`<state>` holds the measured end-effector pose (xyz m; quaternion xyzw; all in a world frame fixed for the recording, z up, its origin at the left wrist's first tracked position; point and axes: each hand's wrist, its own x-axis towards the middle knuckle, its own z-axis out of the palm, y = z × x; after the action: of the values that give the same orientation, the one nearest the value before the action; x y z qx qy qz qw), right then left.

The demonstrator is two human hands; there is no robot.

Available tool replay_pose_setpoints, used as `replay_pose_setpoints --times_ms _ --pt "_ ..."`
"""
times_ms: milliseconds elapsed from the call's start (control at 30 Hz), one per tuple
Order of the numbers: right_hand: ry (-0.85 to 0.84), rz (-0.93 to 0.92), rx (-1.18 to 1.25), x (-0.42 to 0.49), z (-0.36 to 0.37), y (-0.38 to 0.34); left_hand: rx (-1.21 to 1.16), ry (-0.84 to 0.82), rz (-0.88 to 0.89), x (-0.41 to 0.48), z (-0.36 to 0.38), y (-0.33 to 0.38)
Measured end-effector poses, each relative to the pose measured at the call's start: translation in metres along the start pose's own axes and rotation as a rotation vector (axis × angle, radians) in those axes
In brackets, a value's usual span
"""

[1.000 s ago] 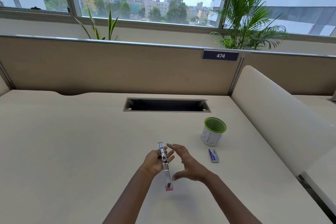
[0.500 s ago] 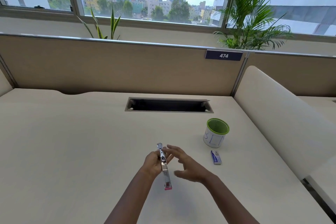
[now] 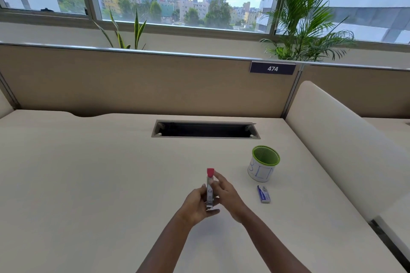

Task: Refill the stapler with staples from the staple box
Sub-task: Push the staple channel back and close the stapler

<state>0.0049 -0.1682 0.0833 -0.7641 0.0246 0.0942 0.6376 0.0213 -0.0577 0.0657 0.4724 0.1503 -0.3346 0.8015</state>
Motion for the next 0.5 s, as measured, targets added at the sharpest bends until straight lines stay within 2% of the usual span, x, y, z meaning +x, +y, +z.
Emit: replay_pose_setpoints --times_ms 167,500 --pt "-0.03 0.11 0.033 0.003 -0.005 0.003 0.162 -0.029 0.081 -0.003 0.0 -0.005" --pt "-0.153 0.068 0.084 0.003 -0.017 -0.002 0.349 -0.036 0.19 -0.003 -0.003 -0.003"
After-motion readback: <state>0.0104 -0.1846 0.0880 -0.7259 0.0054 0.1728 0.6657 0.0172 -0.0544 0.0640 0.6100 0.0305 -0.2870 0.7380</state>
